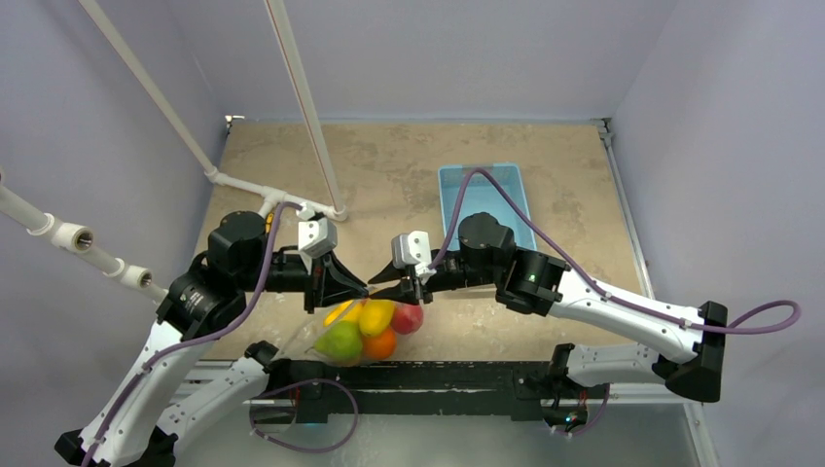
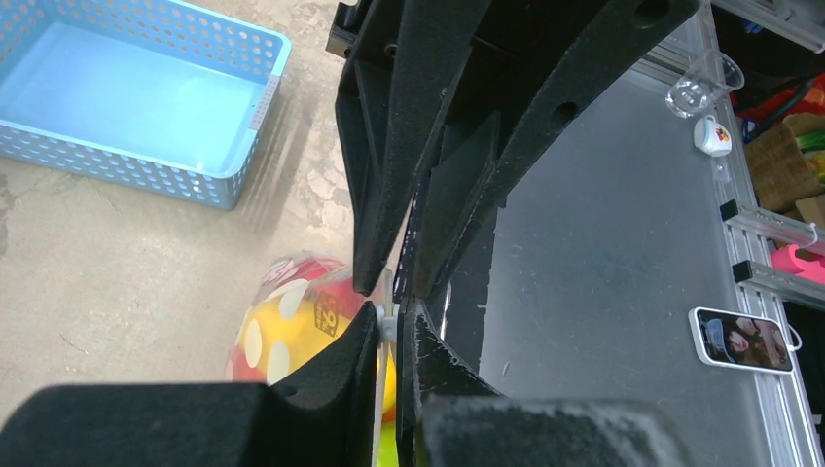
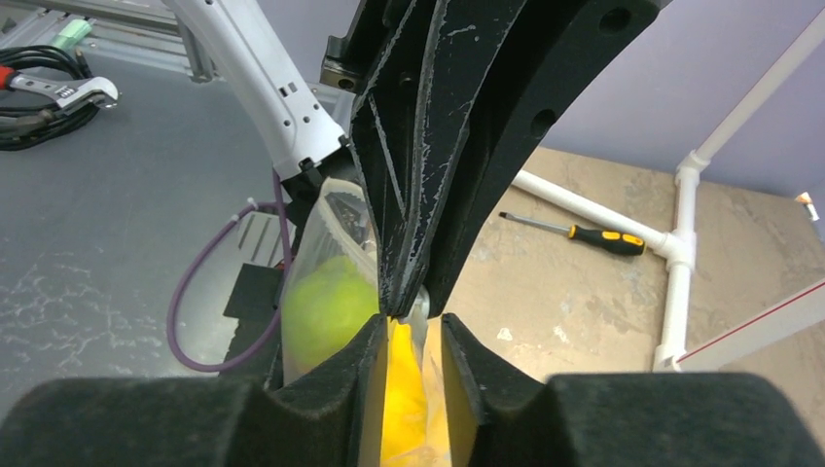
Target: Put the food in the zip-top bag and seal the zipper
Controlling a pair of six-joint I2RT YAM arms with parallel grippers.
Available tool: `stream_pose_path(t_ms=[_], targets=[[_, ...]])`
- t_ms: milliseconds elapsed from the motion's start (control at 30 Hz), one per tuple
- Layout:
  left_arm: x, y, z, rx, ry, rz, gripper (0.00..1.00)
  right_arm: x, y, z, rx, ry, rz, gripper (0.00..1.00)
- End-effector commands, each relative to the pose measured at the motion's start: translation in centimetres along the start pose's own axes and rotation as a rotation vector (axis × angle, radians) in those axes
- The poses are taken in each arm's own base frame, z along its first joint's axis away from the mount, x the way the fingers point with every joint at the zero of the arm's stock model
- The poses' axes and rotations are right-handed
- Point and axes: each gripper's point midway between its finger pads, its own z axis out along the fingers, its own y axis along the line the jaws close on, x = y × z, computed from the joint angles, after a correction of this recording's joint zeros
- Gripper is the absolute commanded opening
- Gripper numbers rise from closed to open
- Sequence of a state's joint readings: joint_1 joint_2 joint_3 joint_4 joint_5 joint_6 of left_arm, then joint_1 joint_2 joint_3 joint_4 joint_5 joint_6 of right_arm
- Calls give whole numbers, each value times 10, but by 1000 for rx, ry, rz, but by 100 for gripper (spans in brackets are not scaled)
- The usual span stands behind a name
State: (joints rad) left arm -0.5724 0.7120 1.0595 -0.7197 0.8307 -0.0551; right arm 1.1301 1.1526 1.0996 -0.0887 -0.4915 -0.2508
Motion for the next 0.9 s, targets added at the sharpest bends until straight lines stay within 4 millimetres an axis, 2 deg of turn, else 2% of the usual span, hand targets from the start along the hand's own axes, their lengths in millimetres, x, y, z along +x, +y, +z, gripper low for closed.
stream_pose_path(t_ms=[0, 400, 533, 667, 867], targets=[[-10, -4, 0, 27, -41, 67, 0, -16, -3, -1, 4, -43, -27, 26], [-9, -4, 0, 25, -42, 65, 0, -9, -1, 2, -11, -35, -28, 0], [-7, -4, -1, 20, -40, 57, 0, -5, -5, 3, 13, -35, -25, 0], [-4, -1, -1, -2, -39, 41, 0, -2, -19, 0, 106, -30, -2, 0], [8, 12, -4, -99, -13, -33, 0, 20, -42, -7, 268, 31, 62, 0]])
